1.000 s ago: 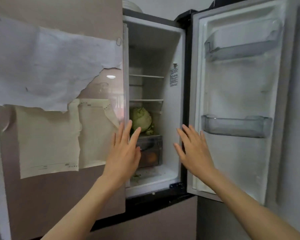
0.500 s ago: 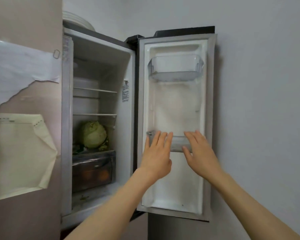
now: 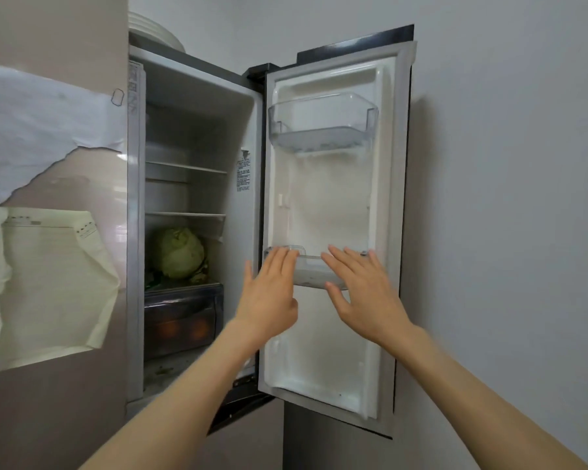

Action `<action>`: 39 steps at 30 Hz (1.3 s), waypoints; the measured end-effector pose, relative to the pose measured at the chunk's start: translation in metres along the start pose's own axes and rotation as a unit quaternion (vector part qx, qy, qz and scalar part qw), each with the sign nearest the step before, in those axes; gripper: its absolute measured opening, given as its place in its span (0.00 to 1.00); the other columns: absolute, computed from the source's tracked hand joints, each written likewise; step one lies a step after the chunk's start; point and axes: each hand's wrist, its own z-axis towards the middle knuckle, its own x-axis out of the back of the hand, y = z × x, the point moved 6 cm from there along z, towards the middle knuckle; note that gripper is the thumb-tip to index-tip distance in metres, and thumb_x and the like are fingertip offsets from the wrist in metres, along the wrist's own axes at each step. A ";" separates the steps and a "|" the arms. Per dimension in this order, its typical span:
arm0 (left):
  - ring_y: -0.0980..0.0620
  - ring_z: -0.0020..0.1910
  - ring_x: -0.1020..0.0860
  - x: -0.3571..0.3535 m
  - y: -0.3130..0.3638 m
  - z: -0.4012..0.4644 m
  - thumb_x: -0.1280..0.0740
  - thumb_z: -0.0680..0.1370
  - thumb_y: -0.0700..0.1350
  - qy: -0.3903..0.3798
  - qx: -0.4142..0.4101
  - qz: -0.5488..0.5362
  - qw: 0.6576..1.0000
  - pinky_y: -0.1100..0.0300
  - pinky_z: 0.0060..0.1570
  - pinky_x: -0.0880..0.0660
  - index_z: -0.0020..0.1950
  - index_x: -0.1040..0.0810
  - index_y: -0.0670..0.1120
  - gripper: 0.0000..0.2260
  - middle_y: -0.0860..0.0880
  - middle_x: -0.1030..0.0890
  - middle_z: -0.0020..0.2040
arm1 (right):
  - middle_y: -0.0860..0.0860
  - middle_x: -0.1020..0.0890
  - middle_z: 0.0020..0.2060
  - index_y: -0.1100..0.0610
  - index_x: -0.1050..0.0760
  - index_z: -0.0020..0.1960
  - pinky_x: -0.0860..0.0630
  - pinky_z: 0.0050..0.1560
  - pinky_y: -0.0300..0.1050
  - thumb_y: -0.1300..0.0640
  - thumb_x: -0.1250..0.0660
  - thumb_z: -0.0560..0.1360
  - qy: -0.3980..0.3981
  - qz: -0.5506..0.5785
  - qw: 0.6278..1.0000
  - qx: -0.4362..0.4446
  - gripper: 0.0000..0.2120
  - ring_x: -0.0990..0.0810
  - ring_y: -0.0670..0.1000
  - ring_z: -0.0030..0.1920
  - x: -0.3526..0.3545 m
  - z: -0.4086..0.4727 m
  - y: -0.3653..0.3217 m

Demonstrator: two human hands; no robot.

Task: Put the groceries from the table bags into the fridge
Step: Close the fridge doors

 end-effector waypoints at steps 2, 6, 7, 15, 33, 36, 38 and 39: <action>0.52 0.76 0.51 0.009 -0.017 -0.006 0.39 0.73 0.39 -0.006 0.014 -0.009 1.000 0.42 0.72 0.56 0.75 0.50 0.47 0.33 0.51 0.47 0.76 | 0.53 0.31 0.70 0.55 0.34 0.71 0.49 0.72 0.56 0.47 0.53 0.75 0.012 -0.027 0.999 0.021 0.28 0.34 0.54 0.71 0.004 -0.003 -0.013; 0.52 0.76 0.52 0.024 -0.049 -0.016 0.40 0.74 0.39 -0.025 0.046 -0.020 0.998 0.41 0.73 0.55 0.75 0.51 0.46 0.32 0.50 0.47 0.76 | 0.57 0.28 0.68 0.57 0.29 0.66 0.45 0.69 0.64 0.51 0.48 0.75 0.068 -0.114 0.991 -0.001 0.24 0.32 0.58 0.70 0.018 -0.004 -0.026; 0.51 0.76 0.54 0.028 -0.058 -0.019 0.41 0.75 0.39 -0.034 0.053 -0.018 0.998 0.41 0.73 0.55 0.76 0.52 0.46 0.32 0.50 0.48 0.77 | 0.58 0.29 0.68 0.57 0.28 0.66 0.44 0.68 0.66 0.51 0.48 0.74 0.076 -0.131 0.988 -0.008 0.23 0.33 0.58 0.70 0.022 -0.003 -0.028; 0.48 0.75 0.63 0.054 -0.122 -0.059 0.43 0.79 0.47 -0.032 0.094 0.084 0.992 0.43 0.71 0.62 0.77 0.57 0.48 0.31 0.49 0.59 0.77 | 0.60 0.47 0.75 0.58 0.38 0.72 0.46 0.71 0.66 0.61 0.36 0.74 0.088 -0.018 0.995 -0.031 0.28 0.53 0.59 0.75 0.013 0.002 -0.072; 0.43 0.75 0.63 0.125 -0.232 -0.129 0.42 0.78 0.46 0.041 0.153 0.213 0.964 0.36 0.69 0.60 0.76 0.52 0.45 0.30 0.44 0.59 0.77 | 0.58 0.35 0.72 0.59 0.33 0.70 0.44 0.72 0.60 0.54 0.34 0.73 0.088 -0.044 0.985 0.143 0.26 0.39 0.58 0.73 -0.049 0.046 -0.212; 0.40 0.75 0.57 0.132 -0.248 -0.130 0.37 0.76 0.45 0.066 0.145 0.242 0.957 0.33 0.68 0.55 0.75 0.47 0.44 0.31 0.42 0.53 0.77 | 0.59 0.42 0.74 0.60 0.44 0.74 0.48 0.73 0.59 0.54 0.38 0.75 0.098 -0.010 0.993 0.070 0.31 0.45 0.58 0.75 -0.059 0.057 -0.206; 0.39 0.75 0.52 0.134 -0.261 -0.129 0.35 0.74 0.44 0.081 0.146 0.251 0.953 0.31 0.66 0.53 0.74 0.43 0.43 0.31 0.41 0.49 0.77 | 0.57 0.52 0.76 0.60 0.56 0.75 0.55 0.74 0.54 0.52 0.44 0.78 0.086 0.039 0.995 0.021 0.33 0.54 0.55 0.76 -0.070 0.068 -0.203; 0.39 0.75 0.52 0.133 -0.268 -0.129 0.34 0.74 0.44 0.085 0.147 0.258 0.951 0.31 0.66 0.52 0.74 0.42 0.44 0.31 0.41 0.48 0.76 | 0.54 0.58 0.75 0.58 0.61 0.75 0.59 0.74 0.51 0.50 0.47 0.80 0.071 0.068 0.995 0.003 0.32 0.59 0.52 0.76 -0.078 0.075 -0.203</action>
